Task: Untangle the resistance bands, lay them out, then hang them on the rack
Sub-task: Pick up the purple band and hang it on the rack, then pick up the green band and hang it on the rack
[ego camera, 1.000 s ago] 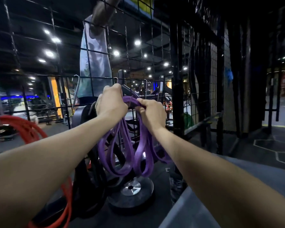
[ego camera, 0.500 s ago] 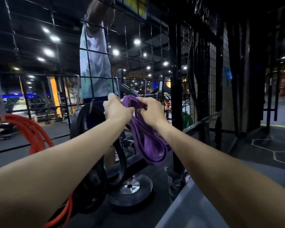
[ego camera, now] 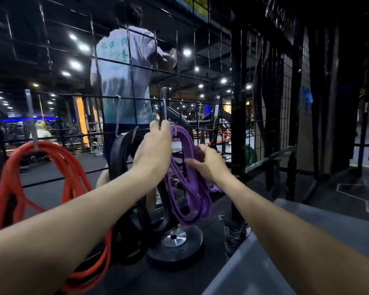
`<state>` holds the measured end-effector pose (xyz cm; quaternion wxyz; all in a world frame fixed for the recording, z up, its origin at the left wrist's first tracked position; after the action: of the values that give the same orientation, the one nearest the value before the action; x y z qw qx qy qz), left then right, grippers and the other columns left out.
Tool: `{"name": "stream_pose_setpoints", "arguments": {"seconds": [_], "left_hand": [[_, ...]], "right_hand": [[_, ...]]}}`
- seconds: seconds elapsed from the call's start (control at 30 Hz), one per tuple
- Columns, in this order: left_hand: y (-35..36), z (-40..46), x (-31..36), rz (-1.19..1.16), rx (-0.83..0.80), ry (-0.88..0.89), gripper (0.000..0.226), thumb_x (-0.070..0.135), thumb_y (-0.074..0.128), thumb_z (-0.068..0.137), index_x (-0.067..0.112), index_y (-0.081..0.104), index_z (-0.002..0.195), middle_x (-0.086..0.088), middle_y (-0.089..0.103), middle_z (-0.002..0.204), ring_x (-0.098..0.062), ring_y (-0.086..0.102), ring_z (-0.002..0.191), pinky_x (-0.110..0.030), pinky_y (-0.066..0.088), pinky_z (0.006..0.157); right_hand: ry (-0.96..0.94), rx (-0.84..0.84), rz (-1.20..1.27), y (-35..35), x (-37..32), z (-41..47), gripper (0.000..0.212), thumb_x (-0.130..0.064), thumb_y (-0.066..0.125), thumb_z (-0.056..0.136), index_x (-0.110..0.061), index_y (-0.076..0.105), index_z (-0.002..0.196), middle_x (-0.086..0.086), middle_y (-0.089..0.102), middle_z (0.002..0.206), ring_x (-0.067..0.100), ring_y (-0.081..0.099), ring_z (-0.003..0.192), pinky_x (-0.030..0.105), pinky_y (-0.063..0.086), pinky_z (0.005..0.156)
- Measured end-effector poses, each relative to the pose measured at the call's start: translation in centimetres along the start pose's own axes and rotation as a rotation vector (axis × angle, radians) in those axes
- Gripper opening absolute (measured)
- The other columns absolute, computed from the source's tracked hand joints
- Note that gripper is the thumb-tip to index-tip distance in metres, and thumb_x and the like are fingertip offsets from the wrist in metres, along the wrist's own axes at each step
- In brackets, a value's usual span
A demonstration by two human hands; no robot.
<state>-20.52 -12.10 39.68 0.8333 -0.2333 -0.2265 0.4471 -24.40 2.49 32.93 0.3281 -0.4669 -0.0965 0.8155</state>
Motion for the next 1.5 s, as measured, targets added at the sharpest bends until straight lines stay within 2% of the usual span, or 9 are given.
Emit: {"name": "stream_pose_setpoints", "arguments": {"seconds": [0.3, 0.47, 0.63, 0.77, 0.9, 1.03, 1.2, 1.37, 1.5], "left_hand": [[2.6, -2.7, 0.8, 0.111, -0.013, 0.257, 0.028, -0.002, 0.059, 0.084, 0.003, 0.056, 0.111, -0.011, 0.038, 0.126, -0.031, 0.035, 0.116, -0.034, 0.038, 0.099], [2.1, -3.5, 1.6, 0.21, 0.019, 0.316, 0.023, -0.002, 0.066, 0.072, 0.001, 0.064, 0.095, -0.016, 0.054, 0.109, -0.031, 0.044, 0.106, -0.034, 0.04, 0.092], [5.0, -4.7, 2.4, 0.639, -0.085, 0.546, 0.018, 0.023, 0.064, 0.061, 0.017, 0.072, 0.076, -0.001, 0.066, 0.087, -0.021, 0.053, 0.095, -0.028, 0.037, 0.086], [6.4, -4.2, 0.4, 0.386, -0.211, 0.402, 0.055, 0.026, 0.017, 0.08, 0.007, 0.065, 0.1, -0.006, 0.059, 0.109, -0.021, 0.052, 0.104, -0.028, 0.039, 0.087], [4.5, -4.9, 1.8, 0.336, -0.11, 0.453, 0.022, 0.005, 0.047, 0.083, 0.001, 0.066, 0.092, -0.017, 0.062, 0.106, -0.031, 0.055, 0.102, -0.039, 0.045, 0.09], [3.9, -6.6, 5.5, 0.324, -0.041, 0.545, 0.02, 0.023, 0.07, 0.072, 0.018, 0.07, 0.091, -0.001, 0.066, 0.104, -0.021, 0.061, 0.101, -0.037, 0.045, 0.096], [7.0, -10.4, 12.0, 0.15, -0.095, 0.572, 0.027, 0.032, 0.071, 0.071, 0.02, 0.069, 0.095, 0.002, 0.065, 0.104, -0.022, 0.062, 0.096, -0.034, 0.046, 0.09], [13.4, -16.0, 20.3, -0.028, -0.274, 0.608, 0.035, 0.035, 0.051, 0.089, 0.018, 0.057, 0.119, 0.001, 0.051, 0.127, -0.022, 0.049, 0.115, -0.033, 0.031, 0.101], [18.0, -20.8, 26.6, -0.096, -0.39, 0.606, 0.028, 0.034, 0.066, 0.079, 0.016, 0.064, 0.1, -0.001, 0.061, 0.107, -0.023, 0.06, 0.096, -0.034, 0.045, 0.086]], "right_hand": [[-0.029, 0.159, -0.005, -1.7, 0.5, -2.0, 0.014, -0.021, 0.065, 0.086, -0.018, 0.059, 0.098, -0.008, 0.061, 0.079, 0.011, 0.059, 0.074, 0.029, 0.051, 0.073], [-0.004, 0.045, -0.065, 0.5, 1.4, -2.2, 0.026, -0.008, 0.059, 0.089, -0.014, 0.062, 0.115, -0.005, 0.065, 0.098, 0.012, 0.06, 0.088, 0.023, 0.047, 0.081], [0.035, 0.026, -0.08, 1.1, 2.0, -2.4, 0.034, -0.003, 0.047, 0.093, -0.025, 0.065, 0.111, -0.007, 0.068, 0.084, 0.008, 0.062, 0.061, 0.021, 0.054, 0.068], [0.06, 0.071, -0.159, -0.3, 2.4, -3.0, 0.035, -0.014, 0.055, 0.092, -0.026, 0.058, 0.124, -0.004, 0.068, 0.108, 0.014, 0.062, 0.087, 0.031, 0.05, 0.085], [0.071, -0.014, -0.153, 0.1, 2.2, -3.4, 0.044, -0.016, 0.061, 0.089, -0.026, 0.052, 0.13, -0.001, 0.062, 0.115, 0.017, 0.061, 0.099, 0.038, 0.049, 0.094], [0.084, 0.086, -0.238, -4.1, 3.2, -5.9, 0.053, -0.018, 0.064, 0.087, -0.018, 0.045, 0.137, 0.008, 0.054, 0.126, 0.024, 0.053, 0.115, 0.034, 0.041, 0.101], [0.23, 0.133, -0.38, -11.4, 9.0, -13.7, 0.055, -0.025, 0.06, 0.091, -0.017, 0.039, 0.141, 0.007, 0.045, 0.14, 0.024, 0.043, 0.128, 0.038, 0.038, 0.106], [0.442, 0.173, -0.485, -18.6, 16.6, -22.4, 0.052, -0.026, 0.064, 0.088, -0.018, 0.045, 0.136, 0.006, 0.048, 0.138, 0.029, 0.047, 0.124, 0.046, 0.045, 0.097], [0.569, 0.175, -0.564, -23.8, 21.6, -28.5, 0.053, -0.023, 0.065, 0.087, -0.01, 0.046, 0.135, 0.014, 0.048, 0.134, 0.034, 0.048, 0.12, 0.039, 0.041, 0.099]]}}
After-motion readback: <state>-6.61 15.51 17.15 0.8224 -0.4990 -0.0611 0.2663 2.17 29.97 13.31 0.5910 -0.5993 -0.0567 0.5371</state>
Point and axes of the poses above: each hand's wrist, its own z-axis towards the middle knuckle, its own y-axis out of the palm, x = y × z, the point moved 10 cm from there along z, towards the middle knuckle
